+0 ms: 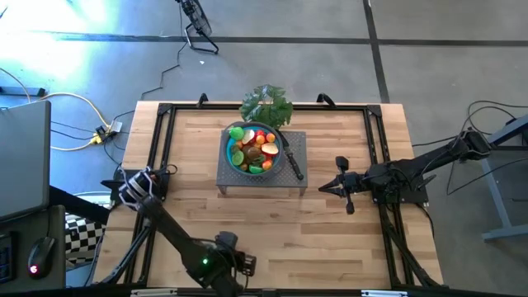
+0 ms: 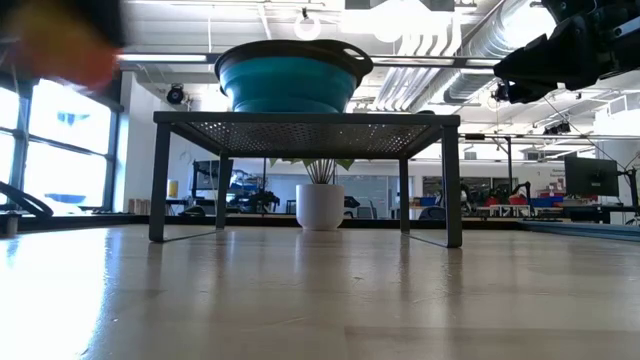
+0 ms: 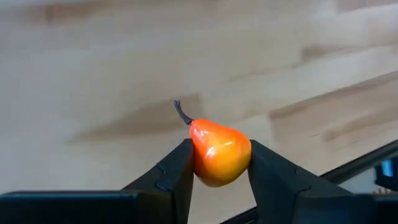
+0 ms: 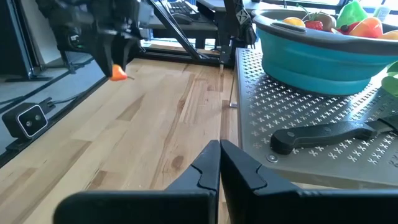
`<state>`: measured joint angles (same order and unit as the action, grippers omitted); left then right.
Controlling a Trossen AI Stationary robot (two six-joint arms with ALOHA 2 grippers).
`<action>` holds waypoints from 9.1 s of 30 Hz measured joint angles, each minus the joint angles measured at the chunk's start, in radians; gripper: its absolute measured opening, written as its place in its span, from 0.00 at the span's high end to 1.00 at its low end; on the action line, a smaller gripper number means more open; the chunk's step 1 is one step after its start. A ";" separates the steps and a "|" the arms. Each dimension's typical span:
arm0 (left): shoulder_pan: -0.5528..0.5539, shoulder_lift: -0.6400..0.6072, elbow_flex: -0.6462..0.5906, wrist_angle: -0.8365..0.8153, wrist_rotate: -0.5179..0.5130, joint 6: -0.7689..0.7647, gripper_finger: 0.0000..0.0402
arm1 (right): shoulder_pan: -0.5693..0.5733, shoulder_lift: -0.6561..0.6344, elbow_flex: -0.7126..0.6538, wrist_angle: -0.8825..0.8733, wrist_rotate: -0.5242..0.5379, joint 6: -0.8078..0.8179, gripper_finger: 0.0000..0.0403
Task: Pick & Place Fruit
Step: Put the pear into the blue strainer bowl on the shelf, then return to Home Position
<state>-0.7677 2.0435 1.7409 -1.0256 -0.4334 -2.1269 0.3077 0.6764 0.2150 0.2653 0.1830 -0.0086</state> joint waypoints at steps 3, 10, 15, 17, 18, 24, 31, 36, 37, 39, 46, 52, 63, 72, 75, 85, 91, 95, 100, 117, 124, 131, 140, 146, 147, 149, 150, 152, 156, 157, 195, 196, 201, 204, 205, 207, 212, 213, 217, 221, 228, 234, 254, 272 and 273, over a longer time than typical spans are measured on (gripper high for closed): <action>0.033 -0.030 0.000 0.001 -0.037 0.092 0.68 | 0.000 0.000 0.000 0.000 0.000 0.000 0.99; 0.149 -0.113 0.000 -0.001 -0.050 0.384 0.68 | 0.000 0.000 0.000 0.000 0.000 0.000 0.99; 0.233 -0.199 0.000 0.005 -0.051 0.578 0.68 | 0.000 0.000 0.000 0.000 0.000 -0.001 0.99; 0.262 -0.237 0.000 0.006 -0.051 0.640 0.68 | 0.000 0.000 0.000 0.000 0.000 -0.012 0.99; 0.276 -0.256 0.000 0.005 -0.051 0.668 0.68 | 0.000 0.000 0.000 0.000 0.000 -0.015 0.99; 0.350 -0.367 -0.001 0.004 -0.052 0.825 0.68 | 0.000 0.000 0.000 0.000 0.000 -0.015 0.99; 0.455 -0.455 -0.001 -0.012 -0.051 1.014 0.68 | 0.000 0.000 0.000 0.000 0.000 -0.015 0.99; 0.533 -0.465 -0.001 -0.103 -0.039 1.103 0.68 | 0.000 0.000 0.000 0.000 0.000 0.002 0.99; 0.551 -0.465 -0.002 -0.133 -0.027 1.103 0.68 | 0.000 0.000 0.000 0.000 0.000 0.003 0.99; 0.580 -0.463 -0.002 -0.183 -0.019 1.101 0.68 | 0.000 0.000 0.000 0.001 0.000 0.002 0.99; 0.635 -0.456 -0.001 -0.192 -0.019 1.119 0.68 | 0.000 0.000 0.000 0.001 0.015 -0.022 0.99; 0.653 -0.455 -0.001 -0.198 -0.020 1.133 0.66 | 0.000 0.000 0.000 0.035 0.109 -0.099 0.99; 0.653 -0.455 -0.001 -0.196 -0.030 1.161 0.53 | 0.000 0.000 0.000 0.092 0.130 -0.129 0.99; 0.650 -0.455 -0.001 -0.195 -0.030 1.244 0.63 | 0.000 0.000 0.000 0.119 0.128 -0.104 0.99; 0.650 -0.455 -0.001 -0.186 -0.031 1.282 0.75 | 0.000 0.000 0.000 0.106 0.127 -0.070 0.99; 0.650 -0.455 -0.001 -0.059 -0.037 1.430 0.96 | 0.000 0.000 0.000 0.104 0.132 -0.067 0.99; 0.650 -0.455 -0.001 -0.057 -0.028 1.469 0.93 | 0.000 0.000 0.000 0.105 0.154 -0.067 0.99; 0.650 -0.454 -0.001 -0.039 -0.027 1.469 0.93 | 0.000 0.000 0.000 0.104 0.194 -0.067 0.99; 0.650 -0.454 -0.001 -0.001 -0.027 1.468 0.93 | 0.000 0.000 0.000 0.093 0.180 -0.066 0.99; 0.538 -0.440 -0.095 0.256 0.020 1.965 0.93 | 0.000 0.000 0.000 0.083 0.179 0.002 0.99; 0.456 -0.444 -0.101 0.317 0.091 2.103 0.93 | 0.000 0.000 0.000 0.083 0.168 0.026 0.99; 0.406 -0.464 -0.101 0.329 0.091 2.147 0.93 | 0.000 0.000 0.000 0.081 0.072 0.059 0.99; 0.394 -0.485 -0.319 0.627 0.240 2.236 0.93 | 0.000 0.000 0.000 0.076 0.042 0.061 0.99; 0.394 -0.586 -0.523 0.808 0.326 2.252 0.93 | 0.000 0.000 0.000 0.063 0.042 0.066 0.99; 0.393 -0.614 -0.555 0.818 0.325 2.254 0.93 | 0.000 -0.001 0.000 0.064 0.042 0.066 0.99; 0.387 -0.671 -0.611 0.880 0.324 2.254 0.93 | 0.000 -0.002 0.000 0.056 0.042 0.067 0.99; 0.387 -0.707 -0.644 0.877 0.324 2.254 0.93 | 0.000 -0.004 0.000 0.055 0.043 0.067 0.99; 0.386 -0.754 -0.699 0.892 0.325 2.254 0.93 | 0.000 -0.005 0.001 0.055 0.044 0.069 0.99; 0.380 -0.855 -0.815 0.916 0.323 2.258 0.93 | 0.000 -0.009 0.000 0.053 0.047 0.073 0.99; 0.380 -0.885 -0.839 0.933 0.314 2.257 0.93 | 0.000 -0.009 0.000 0.052 0.050 0.073 0.99; 0.381 -1.987 -1.406 0.801 0.432 2.273 0.93 | 0.000 -0.080 0.000 0.045 0.049 0.087 0.99; 0.381 -2.005 -1.411 0.781 0.448 2.286 0.93 | 0.000 -0.080 0.000 0.045 0.050 0.087 0.99; 0.381 -2.038 -1.405 0.739 0.505 2.307 0.93 | 0.000 -0.081 0.000 0.048 0.050 0.087 0.99; 0.381 -2.037 -1.405 0.727 0.548 2.307 0.93 | 0.000 -0.084 0.000 0.054 0.050 0.087 0.99; 0.381 -2.038 -1.409 0.734 0.554 2.308 0.93 | 0.000 -0.086 0.000 0.054 0.050 0.087 0.99; 0.381 -2.038 -1.439 0.757 0.553 2.316 0.93 | 0.000 -0.091 0.000 0.059 0.050 0.088 0.99; 0.381 -2.038 -1.537 0.844 0.586 2.334 0.93 | 0.000 -0.107 0.000 0.061 0.050 0.091 0.99; 0.381 -2.038 -1.559 0.871 0.586 2.330 0.93 | 0.000 -0.111 0.000 0.061 0.050 0.091 0.99; 0.381 -2.037 -1.628 0.928 0.575 2.306 0.93 | 0.000 -0.138 0.000 0.060 0.049 0.108 0.99; 0.381 -2.037 -1.660 0.967 0.573 2.267 0.93 | 0.000 -0.177 0.000 0.048 0.043 0.126 0.99; 0.381 -2.037 -1.712 1.037 0.567 2.247 0.93 | 0.000 -0.265 0.000 -0.013 0.043 0.128 0.99; 0.381 -2.037 -1.713 1.035 0.567 2.248 0.93 | 0.000 -0.360 0.000 -0.064 0.053 0.127 0.99; 0.381 -2.033 -1.717 1.020 0.471 2.250 0.93 | -0.004 -0.669 0.015 -0.338 0.159 0.117 0.99; 0.381 -2.033 -1.718 1.022 0.470 2.252 0.93 | -0.003 -0.669 0.011 -0.487 0.019 0.164 0.99; 0.381 -2.033 -1.718 1.022 0.470 2.252 0.93 | -0.003 -0.669 0.001 -0.480 0.019 0.164 0.99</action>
<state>-0.3862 0.0109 0.0231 -0.0036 0.0368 0.1253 0.3050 0.0071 0.2160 -0.2147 0.2021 0.1555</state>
